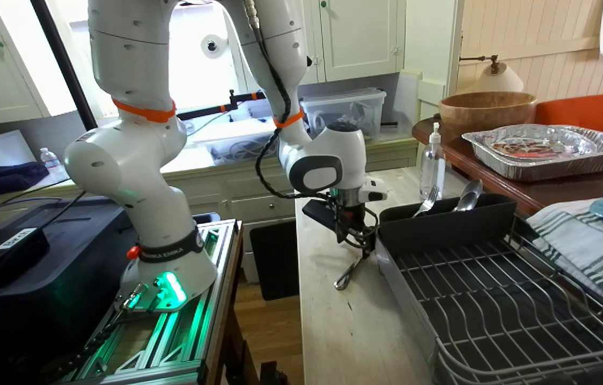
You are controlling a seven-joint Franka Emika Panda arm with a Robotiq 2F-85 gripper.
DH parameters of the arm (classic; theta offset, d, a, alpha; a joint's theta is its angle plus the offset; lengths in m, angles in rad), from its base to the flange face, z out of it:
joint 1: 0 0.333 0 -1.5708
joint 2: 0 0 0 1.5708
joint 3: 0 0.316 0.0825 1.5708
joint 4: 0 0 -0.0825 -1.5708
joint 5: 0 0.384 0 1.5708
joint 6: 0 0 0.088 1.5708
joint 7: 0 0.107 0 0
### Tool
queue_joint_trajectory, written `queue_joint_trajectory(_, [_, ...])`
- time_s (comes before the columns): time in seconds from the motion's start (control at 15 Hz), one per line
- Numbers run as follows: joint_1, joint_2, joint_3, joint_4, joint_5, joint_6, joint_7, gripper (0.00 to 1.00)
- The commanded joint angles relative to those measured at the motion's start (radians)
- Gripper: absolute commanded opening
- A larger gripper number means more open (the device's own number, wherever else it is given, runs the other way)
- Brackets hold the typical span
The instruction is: Put the silver knife on the dishrack.
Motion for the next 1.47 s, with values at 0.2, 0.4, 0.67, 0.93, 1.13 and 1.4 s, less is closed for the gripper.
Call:
queue_joint_trajectory(0.2, [0.082, 0.008, -0.086, 0.057, -0.090, -0.060, -0.021, 1.00])
queue_joint_trajectory(0.4, [0.111, 0.010, -0.098, 0.072, -0.110, -0.069, -0.022, 1.00])
queue_joint_trajectory(0.67, [0.154, 0.024, -0.126, 0.099, -0.136, -0.075, -0.013, 1.00])
queue_joint_trajectory(0.93, [0.182, 0.035, -0.148, 0.121, -0.156, -0.087, -0.009, 0.68])
queue_joint_trajectory(1.13, [0.197, 0.044, -0.165, 0.131, -0.170, -0.087, -0.004, 0.63])
queue_joint_trajectory(1.4, [0.206, 0.063, -0.173, 0.144, -0.180, -0.091, -0.006, 0.88])
